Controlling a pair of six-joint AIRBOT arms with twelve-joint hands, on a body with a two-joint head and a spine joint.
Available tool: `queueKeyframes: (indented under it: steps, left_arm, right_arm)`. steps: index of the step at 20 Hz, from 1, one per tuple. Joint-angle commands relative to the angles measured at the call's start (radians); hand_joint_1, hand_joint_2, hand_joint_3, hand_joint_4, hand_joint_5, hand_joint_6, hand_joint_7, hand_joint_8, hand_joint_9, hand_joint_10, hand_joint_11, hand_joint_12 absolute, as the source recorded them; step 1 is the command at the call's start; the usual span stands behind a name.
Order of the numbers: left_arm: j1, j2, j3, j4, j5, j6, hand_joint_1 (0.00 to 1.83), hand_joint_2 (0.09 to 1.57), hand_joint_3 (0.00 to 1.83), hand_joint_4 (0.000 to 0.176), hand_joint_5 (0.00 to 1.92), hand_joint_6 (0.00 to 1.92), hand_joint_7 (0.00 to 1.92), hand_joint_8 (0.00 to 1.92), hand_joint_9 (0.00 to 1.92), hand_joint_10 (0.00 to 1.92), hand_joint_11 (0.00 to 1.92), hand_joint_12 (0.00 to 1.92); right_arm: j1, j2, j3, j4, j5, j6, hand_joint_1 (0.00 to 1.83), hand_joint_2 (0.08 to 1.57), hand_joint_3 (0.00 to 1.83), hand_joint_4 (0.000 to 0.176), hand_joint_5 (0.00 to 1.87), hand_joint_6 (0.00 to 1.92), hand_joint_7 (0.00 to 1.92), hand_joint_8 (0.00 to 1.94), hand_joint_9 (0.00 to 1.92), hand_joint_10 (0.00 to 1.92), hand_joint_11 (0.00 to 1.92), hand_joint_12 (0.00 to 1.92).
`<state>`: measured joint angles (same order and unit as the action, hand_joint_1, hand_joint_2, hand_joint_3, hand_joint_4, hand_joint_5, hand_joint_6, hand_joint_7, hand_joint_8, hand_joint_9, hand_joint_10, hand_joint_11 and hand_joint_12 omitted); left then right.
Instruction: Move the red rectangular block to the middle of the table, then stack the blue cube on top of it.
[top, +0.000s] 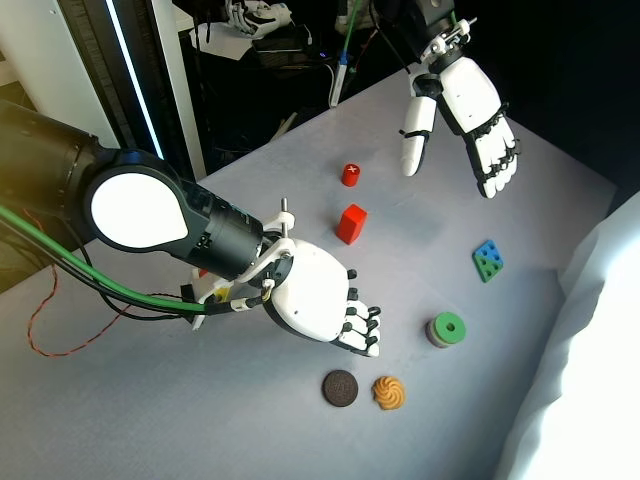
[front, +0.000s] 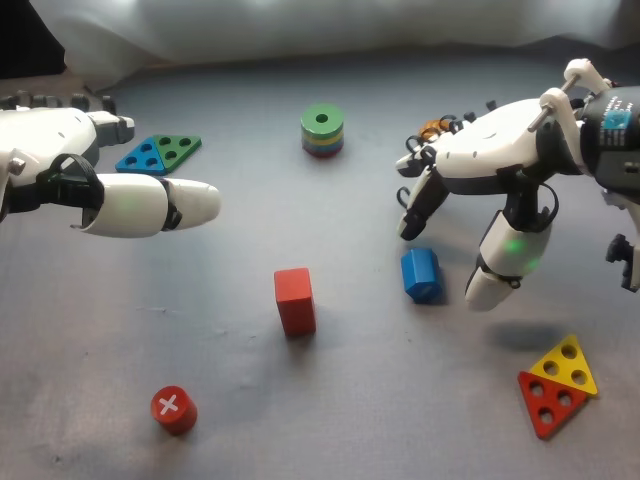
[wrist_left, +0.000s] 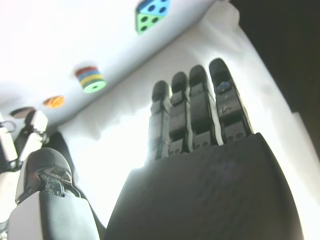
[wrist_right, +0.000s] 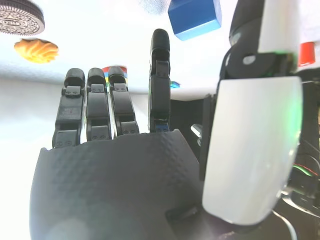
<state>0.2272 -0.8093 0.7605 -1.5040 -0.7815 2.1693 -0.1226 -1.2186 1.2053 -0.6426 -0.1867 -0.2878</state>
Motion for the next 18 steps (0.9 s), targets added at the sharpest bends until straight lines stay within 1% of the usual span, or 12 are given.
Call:
queueKeyframes:
  steps: [1, 2, 5, 8, 10, 11, 12, 14, 16, 17, 18]
  left_arm:
    - [-0.010, 0.021, 0.002, 0.059, -0.068, 0.000, 0.11, 0.95, 0.00, 0.000, 0.25, 0.00, 0.21, 0.00, 0.16, 0.00, 0.00, 0.34]
    - [-0.014, 0.021, 0.000, 0.060, -0.068, 0.000, 0.10, 0.95, 0.00, 0.000, 0.24, 0.00, 0.20, 0.00, 0.15, 0.00, 0.00, 0.33]
    - [-0.026, 0.021, -0.015, 0.053, -0.095, 0.015, 0.12, 0.95, 0.00, 0.000, 0.25, 0.00, 0.21, 0.00, 0.16, 0.00, 0.00, 0.33]
    - [-0.033, 0.021, -0.020, 0.040, -0.099, 0.037, 0.10, 0.96, 0.00, 0.000, 0.24, 0.00, 0.21, 0.00, 0.16, 0.00, 0.00, 0.34]
    - [-0.032, 0.021, -0.025, 0.033, -0.099, 0.039, 0.12, 0.96, 0.00, 0.000, 0.25, 0.01, 0.22, 0.00, 0.17, 0.00, 0.00, 0.35]
    - [-0.032, 0.021, -0.029, 0.032, -0.099, 0.039, 0.12, 0.96, 0.00, 0.000, 0.25, 0.01, 0.22, 0.00, 0.17, 0.00, 0.00, 0.35]
    - [-0.032, 0.022, -0.031, 0.031, -0.099, 0.039, 0.11, 0.97, 0.00, 0.000, 0.25, 0.00, 0.21, 0.00, 0.16, 0.00, 0.00, 0.35]
    - [-0.034, 0.022, -0.035, 0.027, -0.099, 0.039, 0.10, 0.97, 0.00, 0.000, 0.26, 0.00, 0.22, 0.00, 0.17, 0.00, 0.00, 0.37]
    - [-0.037, 0.022, -0.037, 0.025, -0.099, 0.039, 0.11, 0.97, 0.00, 0.000, 0.25, 0.00, 0.22, 0.00, 0.17, 0.00, 0.00, 0.36]
    - [-0.036, 0.022, -0.038, 0.021, -0.099, 0.041, 0.11, 0.98, 0.00, 0.000, 0.24, 0.00, 0.21, 0.00, 0.16, 0.00, 0.00, 0.34]
    - [-0.035, 0.022, -0.039, 0.018, -0.100, 0.045, 0.11, 0.98, 0.00, 0.000, 0.24, 0.00, 0.21, 0.00, 0.16, 0.00, 0.00, 0.35]
  right_arm:
    - [0.014, 0.005, 0.007, -0.005, 0.066, 0.006, 0.95, 0.74, 0.01, 0.094, 0.62, 0.01, 0.00, 0.00, 0.00, 0.00, 0.00, 0.00]
    - [0.013, -0.002, 0.012, -0.006, 0.072, 0.006, 0.95, 0.74, 0.01, 0.081, 0.62, 0.01, 0.00, 0.00, 0.00, 0.00, 0.00, 0.00]
    - [0.011, -0.019, 0.020, -0.025, 0.075, 0.006, 0.95, 0.75, 0.01, 0.069, 0.62, 0.01, 0.00, 0.00, 0.00, 0.00, 0.00, 0.00]
    - [0.008, -0.035, 0.035, -0.026, 0.074, 0.012, 0.95, 0.72, 0.00, 0.081, 0.67, 0.02, 0.00, 0.00, 0.00, 0.00, 0.00, 0.00]
    - [0.003, -0.037, 0.035, -0.026, 0.083, 0.018, 0.93, 0.73, 0.00, 0.073, 0.66, 0.01, 0.00, 0.00, 0.00, 0.00, 0.00, 0.00]
    - [0.000, -0.036, 0.037, -0.026, 0.104, 0.021, 0.92, 0.73, 0.00, 0.085, 0.66, 0.01, 0.00, 0.00, 0.00, 0.00, 0.00, 0.00]
    - [0.000, -0.031, 0.038, -0.026, 0.124, 0.021, 0.95, 0.72, 0.00, 0.073, 0.70, 0.02, 0.00, 0.00, 0.00, 0.00, 0.00, 0.00]
    - [0.002, -0.006, 0.038, -0.024, 0.203, 0.020, 0.95, 0.73, 0.00, 0.073, 0.69, 0.02, 0.00, 0.00, 0.00, 0.00, 0.00, 0.00]
    - [0.017, 0.027, 0.038, -0.001, 0.252, 0.019, 0.97, 0.74, 0.00, 0.050, 0.68, 0.01, 0.00, 0.00, 0.00, 0.00, 0.00, 0.00]
    - [0.021, 0.041, 0.038, 0.000, 0.276, 0.019, 0.96, 0.75, 0.01, 0.057, 0.70, 0.02, 0.00, 0.00, 0.00, 0.00, 0.00, 0.00]
    - [0.019, 0.053, 0.038, 0.031, 0.314, 0.018, 0.97, 0.75, 0.01, 0.061, 0.75, 0.03, 0.00, 0.00, 0.00, 0.00, 0.00, 0.00]
